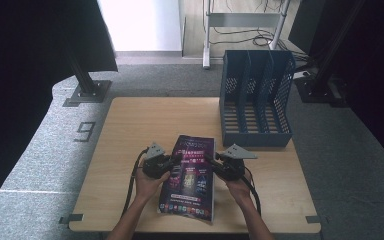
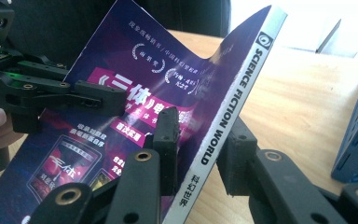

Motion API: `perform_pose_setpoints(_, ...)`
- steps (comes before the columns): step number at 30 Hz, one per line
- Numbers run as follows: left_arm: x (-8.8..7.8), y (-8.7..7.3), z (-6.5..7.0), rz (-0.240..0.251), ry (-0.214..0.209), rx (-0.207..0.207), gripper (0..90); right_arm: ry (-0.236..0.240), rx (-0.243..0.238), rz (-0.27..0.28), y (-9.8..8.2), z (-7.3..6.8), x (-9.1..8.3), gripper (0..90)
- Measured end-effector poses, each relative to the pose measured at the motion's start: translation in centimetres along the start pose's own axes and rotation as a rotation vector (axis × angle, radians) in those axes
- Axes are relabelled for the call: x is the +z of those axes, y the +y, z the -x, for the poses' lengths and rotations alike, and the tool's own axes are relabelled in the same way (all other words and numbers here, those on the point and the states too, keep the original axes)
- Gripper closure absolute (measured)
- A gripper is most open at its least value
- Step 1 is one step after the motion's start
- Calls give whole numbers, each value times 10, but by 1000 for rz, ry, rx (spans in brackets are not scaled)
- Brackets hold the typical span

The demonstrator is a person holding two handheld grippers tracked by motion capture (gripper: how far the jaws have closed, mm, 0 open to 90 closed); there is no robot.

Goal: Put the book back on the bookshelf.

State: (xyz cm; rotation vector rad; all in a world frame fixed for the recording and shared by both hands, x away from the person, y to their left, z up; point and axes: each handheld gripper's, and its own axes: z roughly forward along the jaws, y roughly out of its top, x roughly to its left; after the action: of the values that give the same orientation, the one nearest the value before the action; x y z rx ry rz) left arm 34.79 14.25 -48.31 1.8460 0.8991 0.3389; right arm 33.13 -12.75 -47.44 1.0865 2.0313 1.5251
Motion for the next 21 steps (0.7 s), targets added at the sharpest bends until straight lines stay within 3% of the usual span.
perform_pose_setpoints(7, -6, 8, 5, 23, 4, 21, 850, 3, -17, 49, 6, -2, -9, 723)
perform_pose_setpoints(21, -10, 11, 6, 37, 2, 25, 853, 14, -21, 68, 8, -3, -12, 729)
